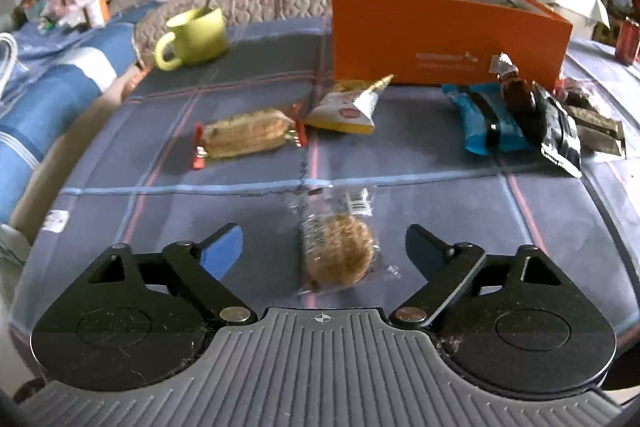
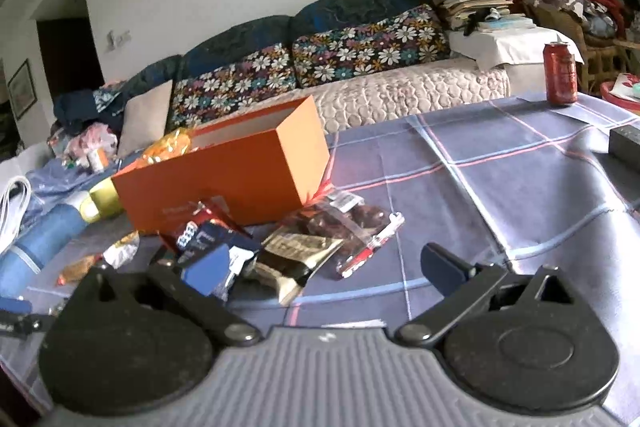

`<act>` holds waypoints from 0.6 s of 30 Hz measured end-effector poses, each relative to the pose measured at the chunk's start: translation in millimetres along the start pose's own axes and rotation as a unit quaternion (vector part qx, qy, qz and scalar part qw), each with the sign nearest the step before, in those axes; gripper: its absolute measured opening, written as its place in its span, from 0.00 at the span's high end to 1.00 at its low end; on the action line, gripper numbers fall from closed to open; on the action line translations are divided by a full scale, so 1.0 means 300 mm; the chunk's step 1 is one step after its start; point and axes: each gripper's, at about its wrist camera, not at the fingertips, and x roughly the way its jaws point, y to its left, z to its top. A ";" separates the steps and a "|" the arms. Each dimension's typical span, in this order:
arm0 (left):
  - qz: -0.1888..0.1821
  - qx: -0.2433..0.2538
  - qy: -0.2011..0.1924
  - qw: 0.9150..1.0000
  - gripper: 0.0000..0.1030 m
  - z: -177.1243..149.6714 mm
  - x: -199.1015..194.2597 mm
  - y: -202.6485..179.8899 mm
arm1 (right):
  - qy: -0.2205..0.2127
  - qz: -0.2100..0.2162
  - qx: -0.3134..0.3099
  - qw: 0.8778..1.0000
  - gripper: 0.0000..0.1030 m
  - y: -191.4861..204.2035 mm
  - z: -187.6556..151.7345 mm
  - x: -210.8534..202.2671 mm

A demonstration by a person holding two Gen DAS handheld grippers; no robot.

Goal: Organize snacks
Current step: 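Grasp the clear round cookie pack with left gripper while right gripper grasps brown date pack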

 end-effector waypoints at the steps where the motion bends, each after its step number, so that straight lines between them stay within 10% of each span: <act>1: 0.001 0.004 -0.001 1.000 0.47 0.005 0.011 -0.011 | 0.002 -0.002 -0.002 1.000 0.03 -0.002 -0.004 -0.001; 5: -0.001 0.023 0.004 1.000 1.00 0.015 0.049 -0.054 | 0.005 -0.005 0.003 1.000 0.03 -0.015 -0.008 0.002; 18: -0.046 0.006 0.012 0.999 0.98 0.110 0.132 -0.122 | 0.060 0.010 -0.081 0.995 0.03 0.036 0.115 0.159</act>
